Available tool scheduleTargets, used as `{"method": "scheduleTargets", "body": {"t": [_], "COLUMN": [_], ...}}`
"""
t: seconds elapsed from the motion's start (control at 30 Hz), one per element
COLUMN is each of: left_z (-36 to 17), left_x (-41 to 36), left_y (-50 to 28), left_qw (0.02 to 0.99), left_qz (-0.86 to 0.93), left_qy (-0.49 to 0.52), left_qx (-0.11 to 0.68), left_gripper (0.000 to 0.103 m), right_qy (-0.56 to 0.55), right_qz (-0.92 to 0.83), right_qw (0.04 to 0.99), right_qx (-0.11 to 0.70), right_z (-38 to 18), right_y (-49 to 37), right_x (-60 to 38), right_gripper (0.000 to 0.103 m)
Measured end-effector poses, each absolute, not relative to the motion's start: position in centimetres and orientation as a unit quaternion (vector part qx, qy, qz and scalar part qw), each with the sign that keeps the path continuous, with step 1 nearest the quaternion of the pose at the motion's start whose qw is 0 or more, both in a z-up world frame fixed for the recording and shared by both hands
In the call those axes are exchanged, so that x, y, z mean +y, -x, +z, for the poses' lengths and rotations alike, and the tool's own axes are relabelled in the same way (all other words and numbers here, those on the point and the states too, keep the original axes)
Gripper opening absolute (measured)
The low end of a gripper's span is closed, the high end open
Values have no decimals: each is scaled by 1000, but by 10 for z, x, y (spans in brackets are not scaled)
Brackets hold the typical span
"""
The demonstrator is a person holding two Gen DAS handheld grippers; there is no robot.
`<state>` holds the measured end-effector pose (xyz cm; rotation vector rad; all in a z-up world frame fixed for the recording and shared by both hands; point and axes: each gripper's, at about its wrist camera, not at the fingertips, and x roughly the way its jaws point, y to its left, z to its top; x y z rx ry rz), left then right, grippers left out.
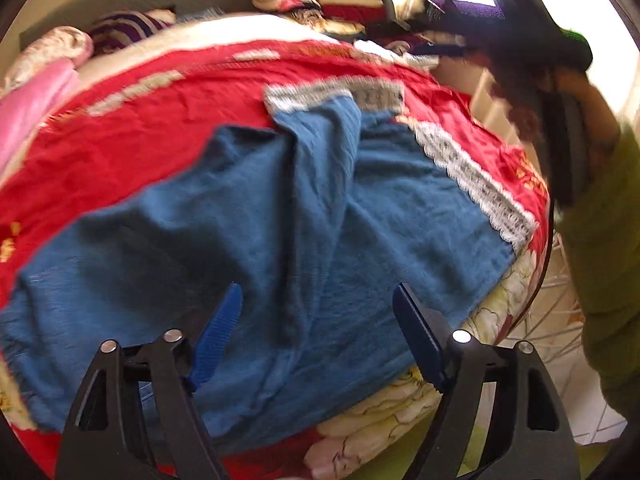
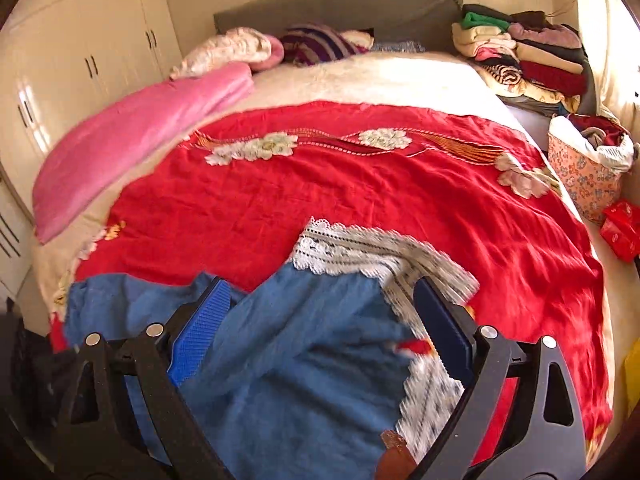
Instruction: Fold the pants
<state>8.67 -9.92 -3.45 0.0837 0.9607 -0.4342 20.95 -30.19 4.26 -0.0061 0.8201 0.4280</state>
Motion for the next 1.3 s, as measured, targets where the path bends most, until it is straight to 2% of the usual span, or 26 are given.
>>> {"method": "scheduleTargets", "body": {"t": [0.27, 0.33, 0.4, 0.43, 0.5, 0.53, 0.57, 0.63, 0.7, 0.73, 1.13, 1.17, 1.2, 1.3], "left_z": [-56, -58, -60, -60, -60, -60, -61, -61, -61, -61, -49, -49, -49, -46], "left_x": [-106, -105, -104, -102, -97, -94, -92, -91, -89, -87, -68, -68, -68, -69], "left_y": [-106, -109, -110, -111, -114, -114, -113, -111, -112, -112, -114, -113, -114, -107], "left_qw": [873, 874, 877, 878, 876, 874, 872, 872, 870, 870, 872, 872, 871, 869], "left_qz": [-195, -199, -198, -198, -212, -221, -228, -236, -243, -245, -263, -262, -264, -271], "left_qy": [-47, -39, -37, -34, -14, -5, 2, 1, 7, 11, 32, 32, 33, 27], "left_qx": [444, 441, 436, 434, 433, 433, 433, 430, 429, 427, 411, 411, 413, 413], "left_gripper": [74, 66, 50, 46, 19, 15, 9, 8, 8, 8, 10, 10, 5, 4], "right_qy": [50, 55, 67, 73, 88, 89, 84, 55, 24, 17, -79, -88, -95, -110], "right_qz": [173, 167, 150, 143, 123, 115, 105, 108, 112, 114, 141, 142, 143, 146], "right_qw": [871, 866, 862, 861, 859, 860, 861, 860, 866, 870, 904, 906, 907, 909], "right_qx": [457, 469, 480, 483, 490, 490, 491, 496, 487, 480, 396, 389, 385, 374], "right_z": [0, -14, -27, -31, -45, -49, -54, -59, -55, -51, 29, 34, 38, 45], "right_y": [-283, -298, -311, -316, -327, -330, -332, -334, -330, -328, -247, -236, -228, -204], "right_x": [-236, -221, -209, -205, -200, -200, -204, -213, -227, -233, -326, -336, -344, -364], "right_gripper": [88, 88, 89, 89, 89, 88, 69, 27, 10, 6, 5, 5, 5, 5]}}
